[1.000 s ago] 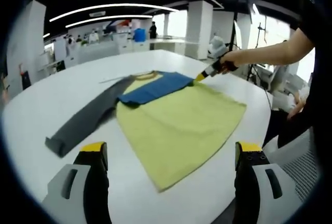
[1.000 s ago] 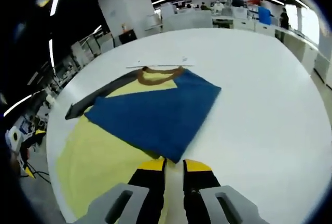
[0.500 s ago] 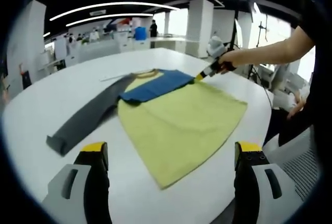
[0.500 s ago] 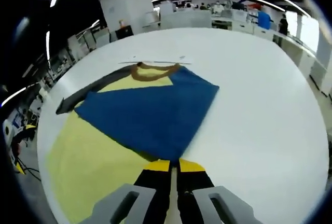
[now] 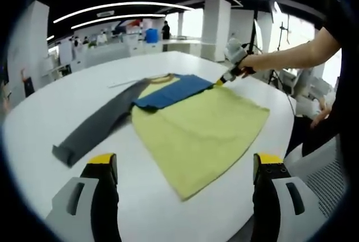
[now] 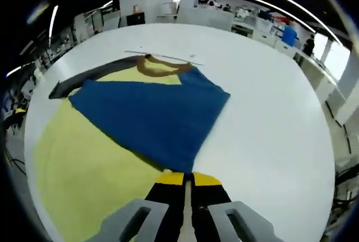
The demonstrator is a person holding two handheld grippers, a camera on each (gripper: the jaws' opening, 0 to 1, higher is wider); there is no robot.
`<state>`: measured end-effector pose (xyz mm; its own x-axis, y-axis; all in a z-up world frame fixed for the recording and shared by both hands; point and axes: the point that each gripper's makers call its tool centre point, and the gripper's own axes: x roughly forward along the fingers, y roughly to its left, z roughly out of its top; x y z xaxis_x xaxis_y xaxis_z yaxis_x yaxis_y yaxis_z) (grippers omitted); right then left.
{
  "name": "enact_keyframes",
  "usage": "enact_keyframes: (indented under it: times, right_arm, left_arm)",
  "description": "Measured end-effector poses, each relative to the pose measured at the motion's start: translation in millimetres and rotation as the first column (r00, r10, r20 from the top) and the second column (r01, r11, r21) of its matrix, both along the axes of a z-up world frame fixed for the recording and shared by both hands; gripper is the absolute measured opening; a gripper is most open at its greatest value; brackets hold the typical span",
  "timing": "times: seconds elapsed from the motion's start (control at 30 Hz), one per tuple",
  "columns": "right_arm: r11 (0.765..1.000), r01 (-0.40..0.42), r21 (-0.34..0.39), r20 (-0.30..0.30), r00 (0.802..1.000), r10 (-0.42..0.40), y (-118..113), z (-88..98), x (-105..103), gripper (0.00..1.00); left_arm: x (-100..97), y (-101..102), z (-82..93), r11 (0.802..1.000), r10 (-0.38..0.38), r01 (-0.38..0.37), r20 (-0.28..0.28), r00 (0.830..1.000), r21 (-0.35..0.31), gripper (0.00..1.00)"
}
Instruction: Fold the garment on the visible template until the final outline fits inside the template.
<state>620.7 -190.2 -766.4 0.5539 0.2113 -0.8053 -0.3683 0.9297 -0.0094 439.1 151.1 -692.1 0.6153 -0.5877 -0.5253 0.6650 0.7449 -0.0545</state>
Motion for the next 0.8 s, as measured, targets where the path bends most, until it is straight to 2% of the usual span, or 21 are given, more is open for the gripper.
enact_keyframes:
  times: [0.1,0.37,0.8]
  right_arm:
    - [0.999,0.027,-0.019,-0.001,1.000,-0.027,-6.1,-1.4,0.7,0.00]
    - [1.000,0.029,-0.002,-0.007,1.000,-0.029,-8.0,-3.1,1.2,0.00]
    - [0.999,0.043,0.000,-0.024,0.999,-0.043,-33.6,-7.6,8.3,0.00]
  left_arm:
    - [0.4,1.9,-0.1,1.000,0.007,-0.007,0.001,1.000,0.003,0.98]
    - [2.9,5.9,-1.0,1.000,0.019,-0.019,0.004,1.000,0.008,0.98]
    - [8.3,14.2,-2.1,0.998,0.052,-0.052,0.005,0.999,0.023,0.99]
